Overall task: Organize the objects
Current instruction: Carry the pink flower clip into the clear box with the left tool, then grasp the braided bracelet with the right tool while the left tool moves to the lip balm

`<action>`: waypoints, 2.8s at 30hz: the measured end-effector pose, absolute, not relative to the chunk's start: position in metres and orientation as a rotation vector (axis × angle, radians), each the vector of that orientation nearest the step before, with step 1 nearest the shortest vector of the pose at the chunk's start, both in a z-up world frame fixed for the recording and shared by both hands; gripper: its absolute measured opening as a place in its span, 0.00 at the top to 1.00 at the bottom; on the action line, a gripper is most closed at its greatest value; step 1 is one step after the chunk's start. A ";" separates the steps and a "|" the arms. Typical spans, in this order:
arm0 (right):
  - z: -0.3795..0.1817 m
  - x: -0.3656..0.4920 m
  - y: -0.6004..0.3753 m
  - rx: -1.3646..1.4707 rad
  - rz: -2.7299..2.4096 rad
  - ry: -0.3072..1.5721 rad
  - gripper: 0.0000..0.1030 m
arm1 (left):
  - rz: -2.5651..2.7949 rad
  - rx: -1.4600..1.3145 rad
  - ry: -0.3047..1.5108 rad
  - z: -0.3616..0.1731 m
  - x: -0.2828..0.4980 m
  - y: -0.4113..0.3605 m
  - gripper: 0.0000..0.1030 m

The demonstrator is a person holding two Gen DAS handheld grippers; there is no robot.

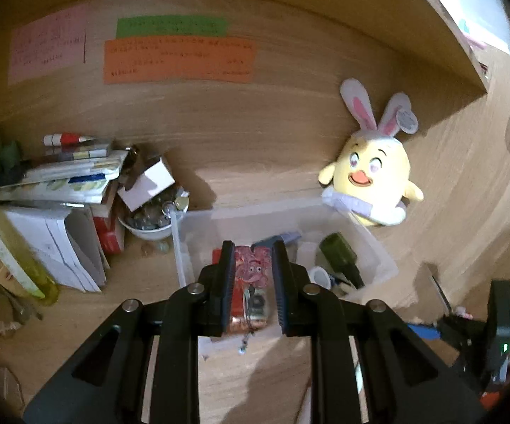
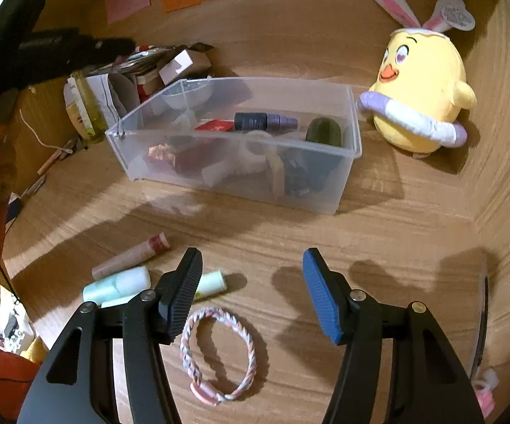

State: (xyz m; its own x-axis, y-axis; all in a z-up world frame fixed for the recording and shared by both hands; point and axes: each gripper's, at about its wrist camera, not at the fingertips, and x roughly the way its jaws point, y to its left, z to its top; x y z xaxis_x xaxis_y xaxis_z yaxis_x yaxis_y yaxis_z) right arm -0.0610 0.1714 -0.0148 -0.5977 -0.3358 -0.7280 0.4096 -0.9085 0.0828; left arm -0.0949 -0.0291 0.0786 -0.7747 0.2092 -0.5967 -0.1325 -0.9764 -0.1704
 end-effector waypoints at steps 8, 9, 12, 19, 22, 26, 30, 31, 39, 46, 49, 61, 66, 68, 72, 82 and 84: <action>-0.026 -0.047 0.178 1.157 -2.463 0.094 0.43 | 2.811 -1.033 -0.205 0.064 -0.117 -0.039 0.81; -0.028 -0.045 0.178 1.166 -2.459 0.092 0.42 | 2.809 -1.035 -0.218 0.065 -0.119 -0.041 0.81; -0.033 -0.040 0.176 1.185 -2.447 0.091 0.40 | 2.825 -1.006 -0.237 0.074 -0.120 -0.046 0.81; -0.046 -0.037 0.173 1.224 -2.433 0.077 0.40 | 2.802 -1.037 -0.237 0.070 -0.125 -0.044 0.81; -0.045 -0.035 0.173 1.218 -2.440 0.087 0.40 | 2.781 -1.110 -0.242 0.052 -0.132 -0.043 0.81; -0.046 -0.032 0.173 1.210 -2.463 0.121 0.40 | 2.751 -1.175 -0.228 0.035 -0.134 -0.040 0.81; -0.046 -0.031 0.172 1.197 -2.474 0.133 0.40 | 2.733 -1.216 -0.179 0.024 -0.130 -0.034 0.81; -0.046 -0.030 0.172 1.192 -2.477 0.137 0.40 | 2.730 -1.223 -0.170 0.024 -0.129 -0.033 0.81; -0.047 -0.031 0.174 1.179 -2.496 0.145 0.60 | 2.703 -1.210 -0.135 0.026 -0.106 -0.023 0.59; -0.046 -0.034 0.181 1.183 -2.508 0.089 0.81 | 2.687 -1.180 -0.058 0.027 -0.074 -0.004 0.48; -0.045 -0.035 0.181 1.181 -2.520 0.085 0.85 | 2.674 -1.184 -0.039 0.023 -0.062 0.003 0.44; -0.042 -0.033 0.191 1.171 -2.558 0.053 0.88 | 2.490 -1.346 0.004 -0.024 -0.045 0.029 0.42; -0.042 -0.030 0.193 1.175 -2.562 0.046 0.88 | 2.463 -1.383 0.036 -0.037 -0.042 0.035 0.42; -0.041 -0.030 0.194 1.191 -2.546 0.035 0.87 | 2.456 -1.396 0.020 -0.041 -0.043 0.034 0.42; -0.041 -0.031 0.199 1.219 -2.477 -0.057 0.69 | 2.456 -1.409 0.001 -0.045 -0.043 0.031 0.46; -0.041 -0.018 0.188 1.213 -2.480 0.060 0.54 | 2.490 -1.404 0.034 -0.045 -0.036 0.024 0.52; -0.041 -0.016 0.186 1.213 -2.477 0.082 0.54 | 2.493 -1.403 0.049 -0.046 -0.034 0.023 0.52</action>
State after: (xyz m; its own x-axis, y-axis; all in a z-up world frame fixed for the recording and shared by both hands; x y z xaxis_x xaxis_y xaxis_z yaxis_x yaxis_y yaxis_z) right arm -0.0159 0.1865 -0.0410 -0.5552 -0.3095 -0.7720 0.3597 -0.9262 0.1126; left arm -0.0344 0.0227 -0.0456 -0.4894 0.2247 -0.8426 -0.2576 -0.9604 -0.1064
